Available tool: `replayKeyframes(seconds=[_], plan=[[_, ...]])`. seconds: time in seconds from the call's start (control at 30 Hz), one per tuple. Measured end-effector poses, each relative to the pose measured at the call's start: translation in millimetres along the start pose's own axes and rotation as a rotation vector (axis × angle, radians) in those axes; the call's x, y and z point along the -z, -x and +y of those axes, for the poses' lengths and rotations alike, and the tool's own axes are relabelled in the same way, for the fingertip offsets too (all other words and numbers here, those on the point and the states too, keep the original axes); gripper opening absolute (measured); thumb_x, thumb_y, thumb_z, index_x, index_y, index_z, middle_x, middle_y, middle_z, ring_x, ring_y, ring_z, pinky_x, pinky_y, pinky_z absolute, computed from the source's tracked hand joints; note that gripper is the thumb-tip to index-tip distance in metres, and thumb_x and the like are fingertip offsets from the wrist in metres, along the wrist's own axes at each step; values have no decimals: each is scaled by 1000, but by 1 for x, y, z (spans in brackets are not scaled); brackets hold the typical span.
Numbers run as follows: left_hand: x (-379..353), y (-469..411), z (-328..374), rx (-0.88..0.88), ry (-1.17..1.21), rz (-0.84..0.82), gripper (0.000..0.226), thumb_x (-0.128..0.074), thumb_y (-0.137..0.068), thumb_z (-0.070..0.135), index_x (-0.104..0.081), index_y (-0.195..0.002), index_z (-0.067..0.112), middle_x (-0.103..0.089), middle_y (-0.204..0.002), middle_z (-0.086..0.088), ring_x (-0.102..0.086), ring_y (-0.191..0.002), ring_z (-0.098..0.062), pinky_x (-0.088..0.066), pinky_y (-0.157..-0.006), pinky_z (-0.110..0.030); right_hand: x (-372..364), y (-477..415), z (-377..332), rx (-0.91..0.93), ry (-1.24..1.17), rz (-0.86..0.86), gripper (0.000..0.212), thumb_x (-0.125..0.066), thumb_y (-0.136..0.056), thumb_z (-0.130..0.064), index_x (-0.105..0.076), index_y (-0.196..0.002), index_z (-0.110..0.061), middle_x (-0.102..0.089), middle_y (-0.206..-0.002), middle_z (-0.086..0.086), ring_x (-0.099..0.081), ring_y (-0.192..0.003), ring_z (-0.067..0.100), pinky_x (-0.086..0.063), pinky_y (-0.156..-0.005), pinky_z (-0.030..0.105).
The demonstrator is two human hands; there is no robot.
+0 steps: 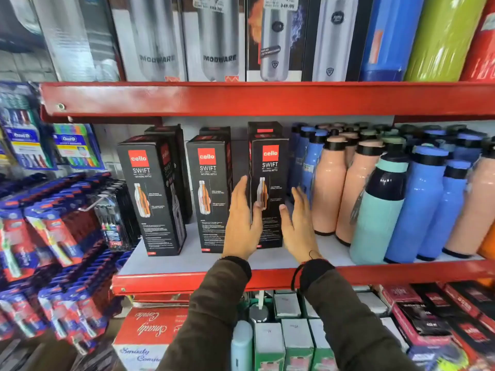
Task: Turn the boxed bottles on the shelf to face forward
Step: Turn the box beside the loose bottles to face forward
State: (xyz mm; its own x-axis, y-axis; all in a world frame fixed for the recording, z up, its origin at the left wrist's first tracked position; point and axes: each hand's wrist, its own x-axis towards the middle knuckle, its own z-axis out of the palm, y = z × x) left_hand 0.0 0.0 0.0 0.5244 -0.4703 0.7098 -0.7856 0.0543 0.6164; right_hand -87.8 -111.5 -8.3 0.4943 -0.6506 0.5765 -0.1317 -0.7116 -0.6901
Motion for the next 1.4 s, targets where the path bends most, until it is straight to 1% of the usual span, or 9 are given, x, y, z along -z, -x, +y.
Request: replayKeyframes(seconds=[0.17, 0.3, 0.43, 0.63, 0.83, 0.97, 1.13, 1.27, 1.4], plan=[[-16, -2, -16, 336, 208, -145, 60, -37, -108, 27, -11, -161, 19, -16, -168, 3, -16, -151, -1, -15, -129, -33, -18, -13, 12, -225, -217, -105, 48, -41, -103, -24, -34, -150, -13, -43, -152, 4, -38, -140, 18, -27, -114, 25], [-23, -8, -29, 459, 259, -182, 55, -37, -108, 21, -20, -160, 17, -31, -164, 0, -28, -142, 0, -21, -113, -16, -25, -19, 14, -257, -272, -102, 36, -43, -102, -12, -45, -138, -11, -59, -119, 2, -55, -108, 15, -35, -80, 15], [-29, -7, -41, 488, 281, -149, 51, -42, -107, 21, -32, -156, 14, -45, -156, -5, -43, -144, -17, -32, -121, -32, -36, -19, 24, -289, -304, -46, 38, -47, -101, -16, -45, -138, -16, -63, -127, 7, -61, -113, 20, -46, -93, 27], [-29, -5, -41, 535, 345, -100, 48, -48, -105, 21, -42, -153, 18, -53, -149, -1, -50, -136, -11, -40, -111, -16, -40, -18, 33, -331, -405, 3, 41, -53, -99, -19, -47, -140, -15, -59, -125, 0, -57, -109, 10, -42, -74, -4], [-26, -1, -36, 552, 431, -22, 48, -59, -96, 27, -55, -144, 22, -67, -135, 5, -62, -126, -9, -46, -114, -44, -27, -14, 39, -295, -533, 64, 36, -70, -89, -23, -61, -122, -14, -70, -120, 4, -67, -112, 13, -51, -101, 26], [-24, -1, -21, 563, 448, 43, 31, -50, -98, 34, -68, -118, 50, -73, -121, 15, -66, -119, -5, -52, -108, -44, -13, -11, 40, -220, -534, -81, 65, -90, -66, -25, -56, -122, -24, -71, -118, -7, -67, -110, 4, -51, -96, 23], [-30, 6, -9, 528, 483, 131, 34, -44, -106, 33, -69, -128, 25, -75, -107, 20, -68, -104, 8, -60, -94, -35, -17, -9, 42, -169, -489, -45, 87, -97, -50, -35, -47, -120, -40, -68, -120, -11, -65, -113, 4, -52, -96, 30], [-38, 8, -13, 541, 481, 152, 35, -50, -100, 45, -64, -129, 31, -71, -120, 11, -67, -117, -16, -54, -104, -47, -19, -6, 42, -178, -496, 13, 85, -95, -53, -31, -47, -123, -33, -68, -115, -13, -65, -108, 1, -54, -96, 32], [-39, 6, -14, 497, 362, 127, 45, -39, -107, 26, -43, -151, 21, -44, -155, 4, -39, -141, -5, -28, -122, -28, -15, -7, 45, -144, -534, -25, 80, -92, -56, -28, -48, -123, -33, -66, -120, -13, -64, -112, 1, -52, -100, 34]])
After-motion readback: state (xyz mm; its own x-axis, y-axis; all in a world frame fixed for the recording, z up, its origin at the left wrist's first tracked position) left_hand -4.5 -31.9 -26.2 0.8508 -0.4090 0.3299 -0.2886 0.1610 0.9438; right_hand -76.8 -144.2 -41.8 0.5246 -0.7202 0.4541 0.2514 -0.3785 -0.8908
